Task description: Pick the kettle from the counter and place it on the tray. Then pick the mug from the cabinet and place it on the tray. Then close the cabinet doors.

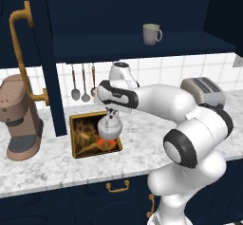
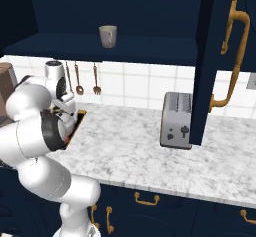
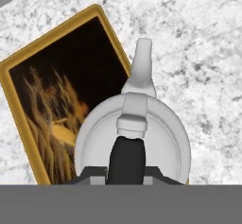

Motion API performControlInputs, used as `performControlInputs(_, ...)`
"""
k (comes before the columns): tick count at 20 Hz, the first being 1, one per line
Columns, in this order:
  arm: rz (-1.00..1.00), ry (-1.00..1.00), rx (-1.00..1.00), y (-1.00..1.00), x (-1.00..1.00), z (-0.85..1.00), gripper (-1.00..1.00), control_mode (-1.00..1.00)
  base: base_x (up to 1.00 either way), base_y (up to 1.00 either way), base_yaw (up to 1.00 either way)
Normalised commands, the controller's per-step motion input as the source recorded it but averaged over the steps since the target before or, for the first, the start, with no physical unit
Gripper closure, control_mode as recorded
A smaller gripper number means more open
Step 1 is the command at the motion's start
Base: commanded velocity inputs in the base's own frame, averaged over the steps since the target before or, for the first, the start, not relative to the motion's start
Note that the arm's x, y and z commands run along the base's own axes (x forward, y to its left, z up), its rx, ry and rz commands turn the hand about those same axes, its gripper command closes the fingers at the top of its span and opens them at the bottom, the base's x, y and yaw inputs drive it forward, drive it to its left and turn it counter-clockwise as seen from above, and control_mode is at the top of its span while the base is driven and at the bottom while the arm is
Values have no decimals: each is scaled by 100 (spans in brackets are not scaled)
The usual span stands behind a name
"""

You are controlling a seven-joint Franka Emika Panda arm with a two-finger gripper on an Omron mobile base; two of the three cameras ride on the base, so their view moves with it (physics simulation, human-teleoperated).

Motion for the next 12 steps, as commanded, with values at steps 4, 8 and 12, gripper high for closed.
performControlInputs(4, 0, 3, -3, 44, 35, -2, 100, -100, 0, 0, 0)
performControlInputs(8, 0, 0, 0, 32, 47, -2, 100, -100, 0, 0, 0)
performControlInputs(12, -4, 0, 0, 34, 50, -8, 100, -100, 0, 0, 0)
